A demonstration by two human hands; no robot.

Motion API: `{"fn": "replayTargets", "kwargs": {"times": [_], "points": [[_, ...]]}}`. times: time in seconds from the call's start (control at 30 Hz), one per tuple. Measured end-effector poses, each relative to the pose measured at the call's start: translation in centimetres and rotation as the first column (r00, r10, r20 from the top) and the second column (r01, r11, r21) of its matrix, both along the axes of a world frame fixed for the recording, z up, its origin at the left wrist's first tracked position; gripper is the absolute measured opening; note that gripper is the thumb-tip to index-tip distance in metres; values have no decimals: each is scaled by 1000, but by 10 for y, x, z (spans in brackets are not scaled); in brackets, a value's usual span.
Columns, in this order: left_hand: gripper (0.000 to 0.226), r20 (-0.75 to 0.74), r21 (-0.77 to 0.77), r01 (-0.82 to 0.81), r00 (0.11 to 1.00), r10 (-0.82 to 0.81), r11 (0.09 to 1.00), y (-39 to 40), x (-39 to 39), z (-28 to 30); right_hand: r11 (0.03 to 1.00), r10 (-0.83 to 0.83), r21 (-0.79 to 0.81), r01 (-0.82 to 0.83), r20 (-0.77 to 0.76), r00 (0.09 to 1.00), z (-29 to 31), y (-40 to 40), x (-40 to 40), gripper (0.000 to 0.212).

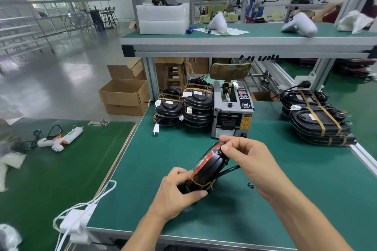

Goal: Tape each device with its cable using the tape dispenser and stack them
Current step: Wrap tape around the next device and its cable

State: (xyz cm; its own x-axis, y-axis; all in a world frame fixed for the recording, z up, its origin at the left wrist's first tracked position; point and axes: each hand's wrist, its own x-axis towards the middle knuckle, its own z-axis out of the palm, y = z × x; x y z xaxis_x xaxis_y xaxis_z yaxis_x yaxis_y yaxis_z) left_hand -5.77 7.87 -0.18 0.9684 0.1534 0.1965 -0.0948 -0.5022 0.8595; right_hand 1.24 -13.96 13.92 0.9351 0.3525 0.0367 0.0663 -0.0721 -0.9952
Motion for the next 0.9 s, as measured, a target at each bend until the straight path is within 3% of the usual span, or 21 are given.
{"fn": "replayTargets", "kwargs": {"times": [0.3, 0.9], "points": [[37, 4, 6, 0, 1000, 0, 1000, 1, 0, -3, 999, -40, -11, 40, -14, 999, -2, 2, -1, 20], [34, 1, 12, -1, 1000, 1, 1000, 1, 0, 0, 988, -87, -118, 98, 98, 991, -9, 4, -1, 17]]}}
